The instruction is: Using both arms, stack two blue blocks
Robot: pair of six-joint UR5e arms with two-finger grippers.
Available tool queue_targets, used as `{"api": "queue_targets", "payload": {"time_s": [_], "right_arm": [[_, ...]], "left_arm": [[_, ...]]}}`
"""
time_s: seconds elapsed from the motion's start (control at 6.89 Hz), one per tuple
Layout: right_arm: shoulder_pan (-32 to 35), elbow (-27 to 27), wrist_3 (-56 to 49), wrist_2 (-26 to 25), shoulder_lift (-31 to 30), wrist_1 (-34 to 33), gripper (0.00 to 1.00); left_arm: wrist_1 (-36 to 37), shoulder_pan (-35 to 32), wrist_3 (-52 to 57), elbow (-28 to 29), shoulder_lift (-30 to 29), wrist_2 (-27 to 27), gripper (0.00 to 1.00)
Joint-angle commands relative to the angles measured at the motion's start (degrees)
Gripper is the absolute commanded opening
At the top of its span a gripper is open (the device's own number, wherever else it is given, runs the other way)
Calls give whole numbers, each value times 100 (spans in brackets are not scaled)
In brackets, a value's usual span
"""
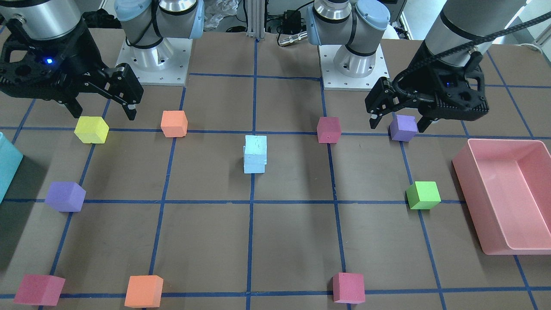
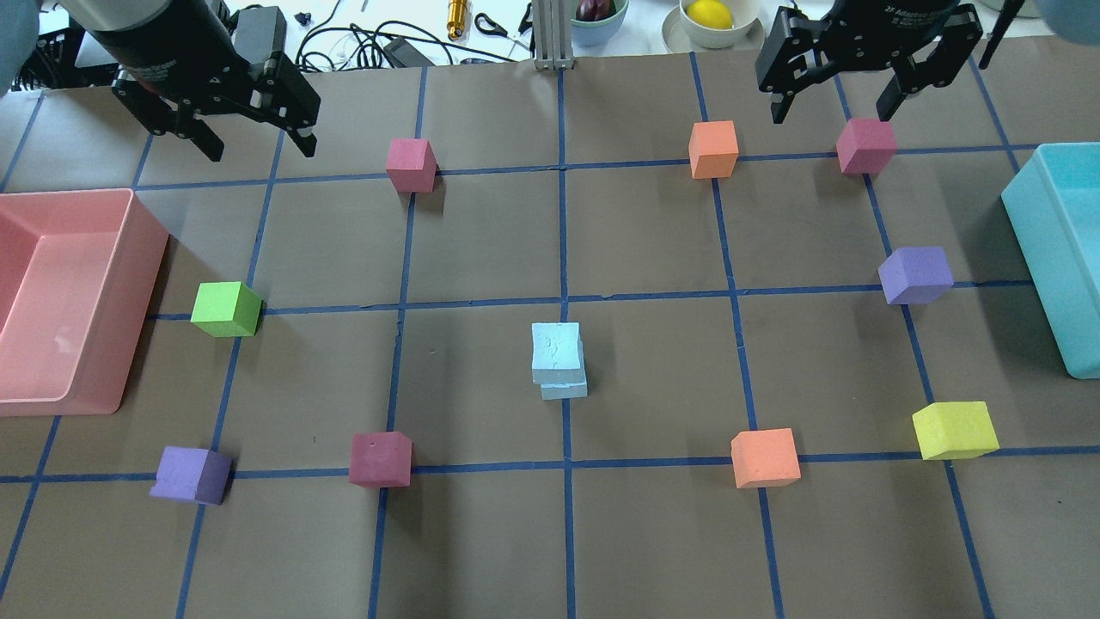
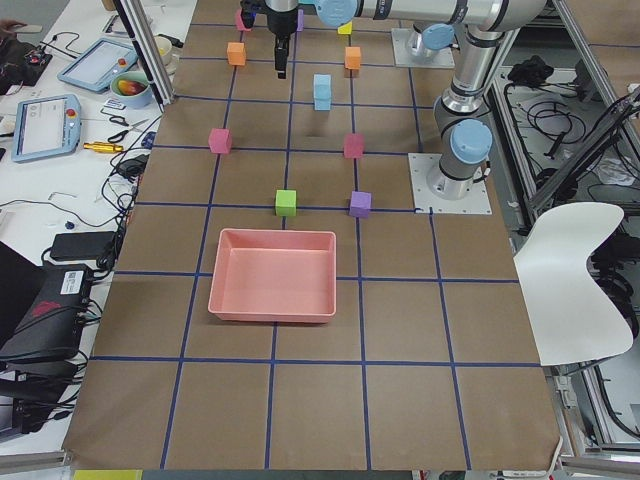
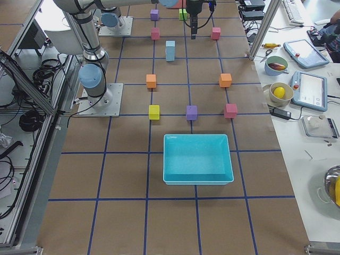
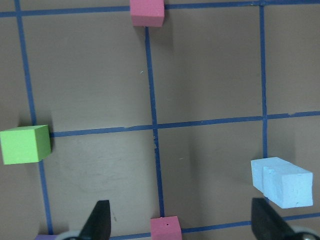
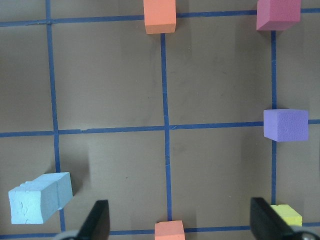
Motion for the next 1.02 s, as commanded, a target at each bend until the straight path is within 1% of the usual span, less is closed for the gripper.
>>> {"api": "queue_targets", "payload": {"time_s": [0.0, 0.29, 0.87], "right_arm": [[9, 0, 0, 0, 9, 7, 100], [9, 26, 0, 0, 0, 7, 100], [-8, 62, 0, 9, 0, -2, 100]], "left_arm": [[-50, -88, -68, 25, -15, 131, 100], [-181, -133, -59, -228, 169, 114, 100], [-50, -133, 20, -239, 266, 149, 100]]}}
